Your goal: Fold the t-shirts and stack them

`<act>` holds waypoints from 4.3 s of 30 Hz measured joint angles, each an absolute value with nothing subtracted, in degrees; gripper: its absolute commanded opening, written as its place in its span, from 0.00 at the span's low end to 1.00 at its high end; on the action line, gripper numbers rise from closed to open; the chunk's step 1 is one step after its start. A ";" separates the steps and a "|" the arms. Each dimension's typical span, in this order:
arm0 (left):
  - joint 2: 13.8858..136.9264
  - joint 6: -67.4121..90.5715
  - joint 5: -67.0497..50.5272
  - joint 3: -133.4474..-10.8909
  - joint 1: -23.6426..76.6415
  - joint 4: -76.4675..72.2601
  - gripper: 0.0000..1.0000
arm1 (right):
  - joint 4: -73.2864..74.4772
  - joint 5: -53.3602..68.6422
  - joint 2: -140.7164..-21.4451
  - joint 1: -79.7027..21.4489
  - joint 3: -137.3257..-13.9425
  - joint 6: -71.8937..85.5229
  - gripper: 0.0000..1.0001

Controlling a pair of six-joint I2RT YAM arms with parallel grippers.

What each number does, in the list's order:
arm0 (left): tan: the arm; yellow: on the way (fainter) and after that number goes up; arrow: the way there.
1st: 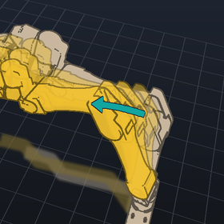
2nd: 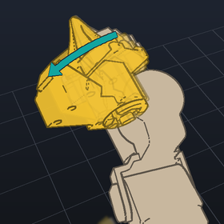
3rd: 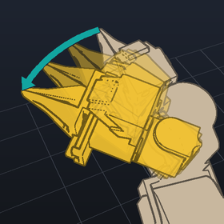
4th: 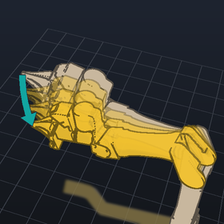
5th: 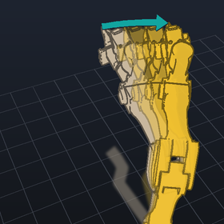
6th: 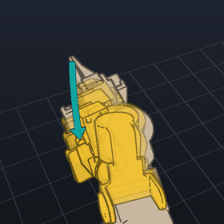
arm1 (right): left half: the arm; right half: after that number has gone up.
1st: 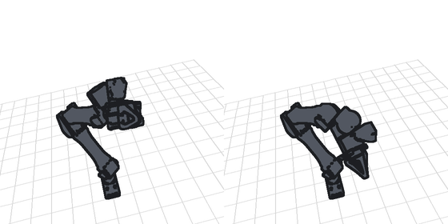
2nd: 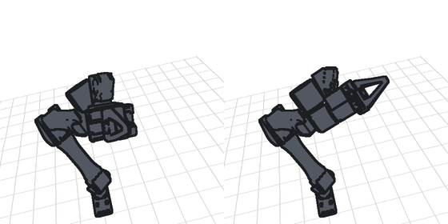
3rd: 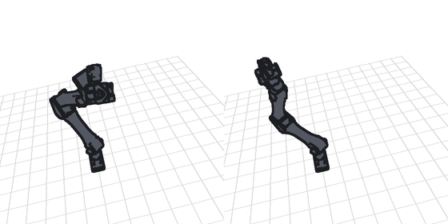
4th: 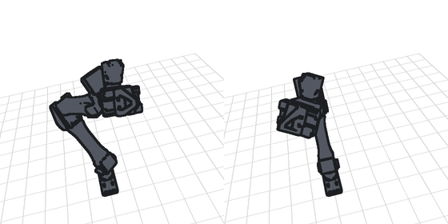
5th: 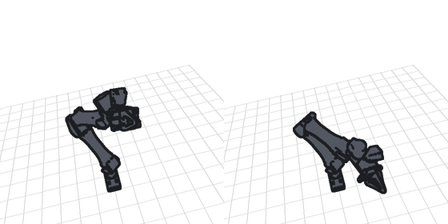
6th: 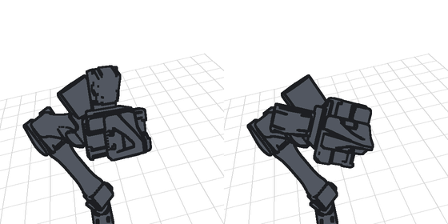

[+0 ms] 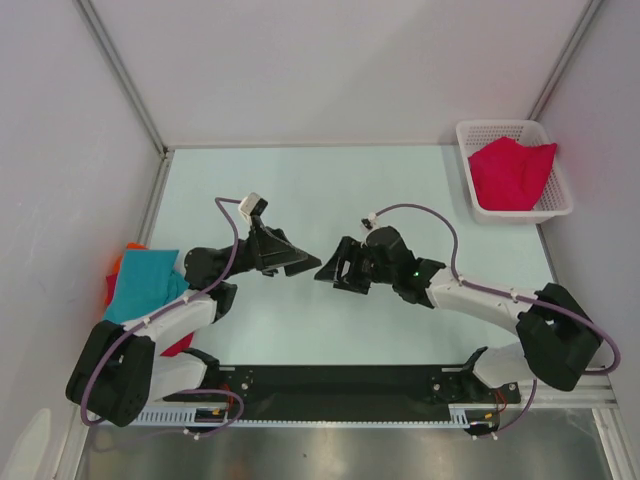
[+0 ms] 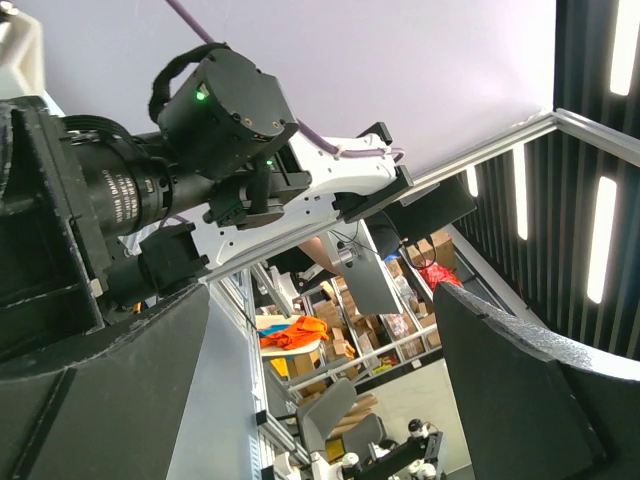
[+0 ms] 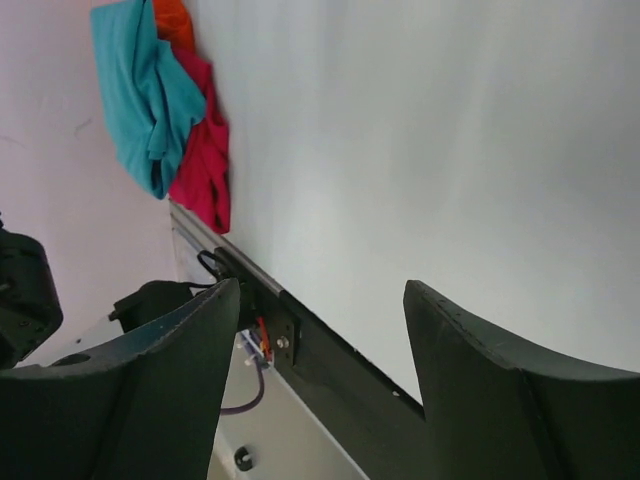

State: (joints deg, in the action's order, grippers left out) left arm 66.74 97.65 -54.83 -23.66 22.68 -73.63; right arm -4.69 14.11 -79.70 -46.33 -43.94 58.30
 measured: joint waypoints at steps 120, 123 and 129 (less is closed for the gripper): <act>84.58 113.99 -66.11 -41.41 -16.64 -74.46 1.00 | 49.36 -32.03 -122.93 -3.66 -103.92 17.52 0.61; 84.29 113.99 -66.08 -41.28 -16.64 -74.48 1.00 | 48.53 -31.59 -122.93 -3.18 -102.61 17.30 0.15; 84.29 113.99 -66.06 -41.19 -16.62 -74.46 1.00 | 46.68 -26.89 -121.56 -6.22 -100.97 11.40 0.00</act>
